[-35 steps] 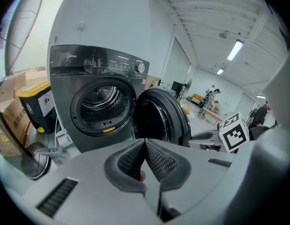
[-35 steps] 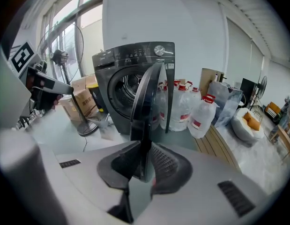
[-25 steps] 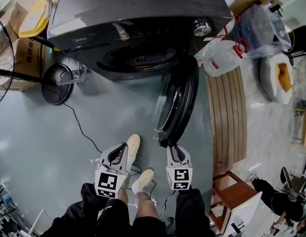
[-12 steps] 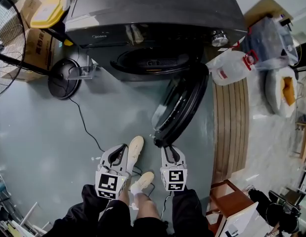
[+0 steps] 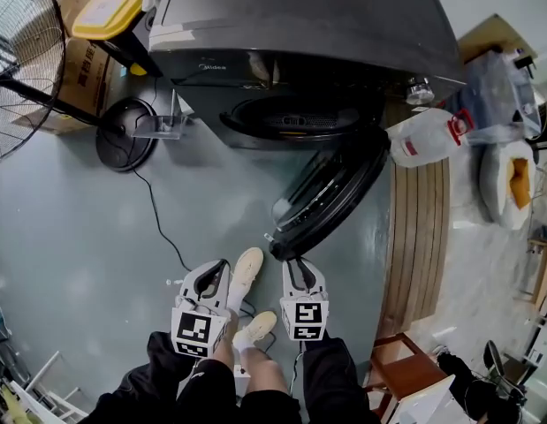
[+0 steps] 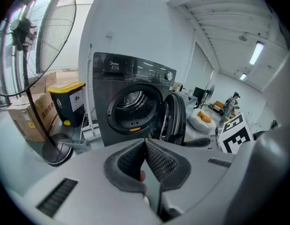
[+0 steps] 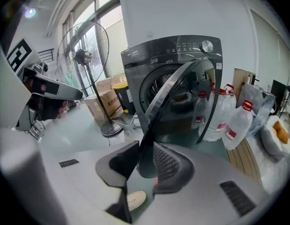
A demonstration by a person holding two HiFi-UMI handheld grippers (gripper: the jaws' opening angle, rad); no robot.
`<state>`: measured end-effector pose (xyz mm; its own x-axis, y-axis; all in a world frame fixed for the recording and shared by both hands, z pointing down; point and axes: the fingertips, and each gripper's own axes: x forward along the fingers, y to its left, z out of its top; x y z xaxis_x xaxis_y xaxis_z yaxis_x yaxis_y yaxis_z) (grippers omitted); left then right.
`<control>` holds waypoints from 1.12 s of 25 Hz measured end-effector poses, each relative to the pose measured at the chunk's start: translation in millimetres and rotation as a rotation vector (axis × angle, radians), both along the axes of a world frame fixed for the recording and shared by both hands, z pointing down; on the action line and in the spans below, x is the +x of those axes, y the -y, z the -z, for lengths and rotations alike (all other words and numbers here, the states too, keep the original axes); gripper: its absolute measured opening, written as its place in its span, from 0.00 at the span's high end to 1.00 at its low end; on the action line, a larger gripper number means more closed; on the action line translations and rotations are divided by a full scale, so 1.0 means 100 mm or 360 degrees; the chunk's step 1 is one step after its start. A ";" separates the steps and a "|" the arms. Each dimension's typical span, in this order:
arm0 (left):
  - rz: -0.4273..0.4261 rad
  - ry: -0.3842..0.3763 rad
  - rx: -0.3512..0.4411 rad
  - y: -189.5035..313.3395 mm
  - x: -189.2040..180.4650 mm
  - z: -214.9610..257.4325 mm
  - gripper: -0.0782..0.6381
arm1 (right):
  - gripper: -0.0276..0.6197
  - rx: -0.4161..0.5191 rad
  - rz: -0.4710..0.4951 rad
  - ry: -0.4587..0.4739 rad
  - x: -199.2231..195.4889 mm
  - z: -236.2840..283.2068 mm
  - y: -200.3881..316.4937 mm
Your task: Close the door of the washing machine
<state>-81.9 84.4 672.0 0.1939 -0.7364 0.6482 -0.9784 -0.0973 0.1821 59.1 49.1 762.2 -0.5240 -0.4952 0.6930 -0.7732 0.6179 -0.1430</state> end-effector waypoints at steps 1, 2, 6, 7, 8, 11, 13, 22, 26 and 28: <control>0.0010 0.0000 -0.0002 0.00 -0.04 0.00 0.86 | 0.78 -0.0007 0.0004 0.0000 -0.04 0.00 0.01; 0.0020 -0.0001 -0.0003 0.00 -0.08 0.00 0.86 | 0.78 -0.0016 0.0006 -0.0001 -0.08 0.00 0.01; 0.0056 -0.0003 -0.0003 0.02 -0.22 0.00 0.86 | 0.78 -0.0028 0.0008 -0.0001 -0.24 -0.01 0.06; 0.0064 -0.0004 -0.0003 0.04 -0.26 0.00 0.86 | 0.78 -0.0030 0.0007 -0.0001 -0.29 -0.01 0.08; 0.0073 -0.0003 -0.0006 0.05 -0.31 0.00 0.86 | 0.78 -0.0033 0.0007 -0.0002 -0.33 -0.01 0.10; 0.0098 -0.0003 -0.0015 0.09 -0.45 0.00 0.86 | 0.78 -0.0045 0.0002 -0.0001 -0.49 -0.02 0.16; 0.0108 -0.0006 -0.0010 0.13 -0.55 0.01 0.86 | 0.78 -0.0055 -0.0005 -0.0004 -0.59 -0.03 0.20; 0.0167 0.0010 -0.0016 0.34 -0.97 0.17 0.86 | 0.81 -0.0063 0.0068 -0.0015 -1.08 0.05 0.42; 0.0171 -0.0006 -0.0005 0.43 -1.03 0.16 0.86 | 0.82 -0.0052 0.0090 -0.0013 -1.24 0.07 0.55; 0.0183 -0.0004 -0.0006 0.47 -1.09 0.15 0.86 | 0.82 -0.0033 0.0105 -0.0009 -1.32 0.09 0.62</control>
<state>-191.1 37.3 656.5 0.1098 -0.7515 0.6506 -0.9827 0.0163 0.1847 -73.3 -12.4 753.5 -0.5508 -0.4454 0.7059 -0.7318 0.6643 -0.1519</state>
